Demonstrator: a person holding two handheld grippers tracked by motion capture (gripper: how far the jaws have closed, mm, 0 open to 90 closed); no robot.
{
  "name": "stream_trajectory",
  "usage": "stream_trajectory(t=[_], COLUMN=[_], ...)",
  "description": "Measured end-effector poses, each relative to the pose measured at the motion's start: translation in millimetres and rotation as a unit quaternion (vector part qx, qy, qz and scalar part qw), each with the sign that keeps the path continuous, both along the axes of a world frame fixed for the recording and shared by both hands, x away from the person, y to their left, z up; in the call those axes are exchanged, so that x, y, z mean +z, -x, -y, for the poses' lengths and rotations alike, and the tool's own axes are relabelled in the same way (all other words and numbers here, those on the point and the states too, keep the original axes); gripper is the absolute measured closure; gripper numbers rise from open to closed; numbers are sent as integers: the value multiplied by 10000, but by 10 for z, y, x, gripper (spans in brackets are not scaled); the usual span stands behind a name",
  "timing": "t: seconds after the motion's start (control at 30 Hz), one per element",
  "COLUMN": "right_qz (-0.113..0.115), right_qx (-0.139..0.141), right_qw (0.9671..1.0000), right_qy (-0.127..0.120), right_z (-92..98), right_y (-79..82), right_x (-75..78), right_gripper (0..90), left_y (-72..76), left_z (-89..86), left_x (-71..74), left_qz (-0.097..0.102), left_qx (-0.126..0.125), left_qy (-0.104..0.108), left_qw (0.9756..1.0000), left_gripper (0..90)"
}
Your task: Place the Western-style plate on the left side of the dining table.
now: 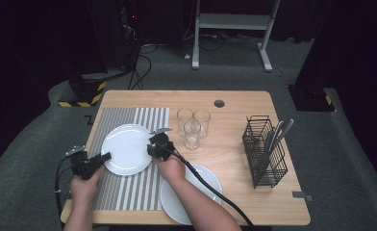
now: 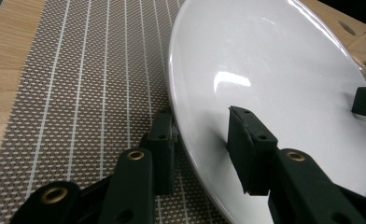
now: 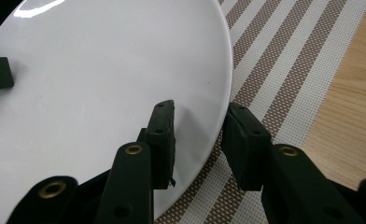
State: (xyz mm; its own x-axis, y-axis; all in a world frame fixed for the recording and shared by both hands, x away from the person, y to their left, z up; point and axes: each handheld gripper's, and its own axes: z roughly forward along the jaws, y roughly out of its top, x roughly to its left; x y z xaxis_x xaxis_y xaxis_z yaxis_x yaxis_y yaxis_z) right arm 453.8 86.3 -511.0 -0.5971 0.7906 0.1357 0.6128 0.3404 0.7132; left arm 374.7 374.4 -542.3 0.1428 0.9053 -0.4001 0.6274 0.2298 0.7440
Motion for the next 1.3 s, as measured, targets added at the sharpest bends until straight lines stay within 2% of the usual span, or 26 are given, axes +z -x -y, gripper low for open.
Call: stream_trajectory(t=[0.37, 0.87, 1.3], right_qz=[-52, -308, -382], right_qx=[5, 40, 92], right_qw=[9999, 9992, 9990], right_qy=[113, 242, 233], right_z=[-28, -57, -59], right_y=[-29, -55, -57], right_x=[-17, -40, -35], right_gripper=[624, 573, 550], left_y=[8, 6, 16], left_z=[1, 2, -8], left_x=[3, 4, 11], left_qz=[15, -17, -5], left_qx=[13, 57, 98], left_qy=[-29, -66, -74], left_qw=[10000, 10000, 9999], left_gripper=[635, 645, 664])
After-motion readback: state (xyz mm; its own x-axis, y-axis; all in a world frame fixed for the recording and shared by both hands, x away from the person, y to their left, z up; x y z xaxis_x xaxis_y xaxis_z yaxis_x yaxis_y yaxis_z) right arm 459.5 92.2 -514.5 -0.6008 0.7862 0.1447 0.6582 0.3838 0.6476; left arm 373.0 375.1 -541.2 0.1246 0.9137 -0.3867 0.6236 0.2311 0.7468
